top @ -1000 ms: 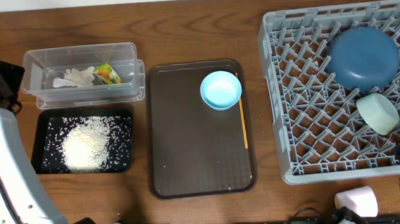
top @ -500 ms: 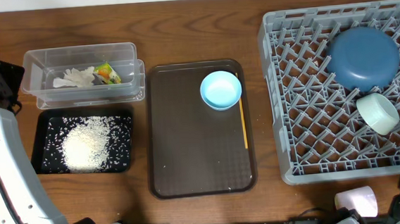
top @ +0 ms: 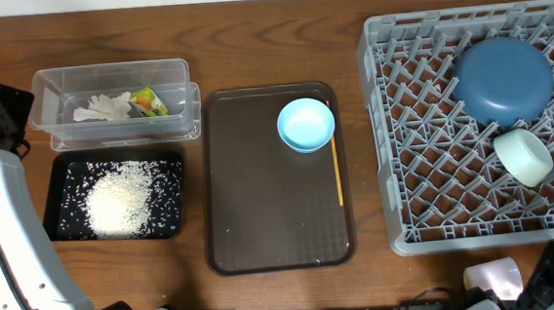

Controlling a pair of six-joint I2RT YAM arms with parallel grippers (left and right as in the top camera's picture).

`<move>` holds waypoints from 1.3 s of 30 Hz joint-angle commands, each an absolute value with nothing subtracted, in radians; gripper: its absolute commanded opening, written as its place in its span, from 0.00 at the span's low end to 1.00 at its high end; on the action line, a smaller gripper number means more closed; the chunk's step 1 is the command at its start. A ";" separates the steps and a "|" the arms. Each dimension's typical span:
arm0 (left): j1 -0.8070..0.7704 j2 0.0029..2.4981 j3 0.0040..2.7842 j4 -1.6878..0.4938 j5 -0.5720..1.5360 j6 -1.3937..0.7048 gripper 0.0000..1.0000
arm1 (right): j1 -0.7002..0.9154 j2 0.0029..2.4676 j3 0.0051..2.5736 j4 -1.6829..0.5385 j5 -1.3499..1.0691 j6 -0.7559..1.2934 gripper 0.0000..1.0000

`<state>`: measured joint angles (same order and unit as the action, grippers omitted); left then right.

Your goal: Sort waste into correct bins and load items into the dishwasher rack

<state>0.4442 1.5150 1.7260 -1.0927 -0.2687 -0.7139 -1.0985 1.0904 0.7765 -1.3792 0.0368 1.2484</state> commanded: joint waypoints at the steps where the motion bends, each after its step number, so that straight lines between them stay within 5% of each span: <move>1: 0.447 1.518 1.727 -1.095 -0.282 -0.716 0.95 | -1.115 1.112 0.720 -1.339 0.033 1.317 0.90; 16: 0.447 1.518 1.727 -1.095 -0.282 -0.716 0.95 | -1.115 1.159 0.640 -1.255 0.017 1.312 0.74; 25: 0.447 1.518 1.727 -1.095 -0.282 -0.716 0.95 | -1.115 1.159 0.620 -1.272 -0.038 1.304 0.41; 39: 0.447 1.518 1.727 -1.095 -0.282 -0.716 0.95 | -1.115 1.159 0.620 -1.271 -0.028 1.276 0.17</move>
<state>0.4442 1.5150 1.7260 -1.0927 -0.2687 -0.7139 -1.0985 1.1568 0.6266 -1.2697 -0.0307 1.2869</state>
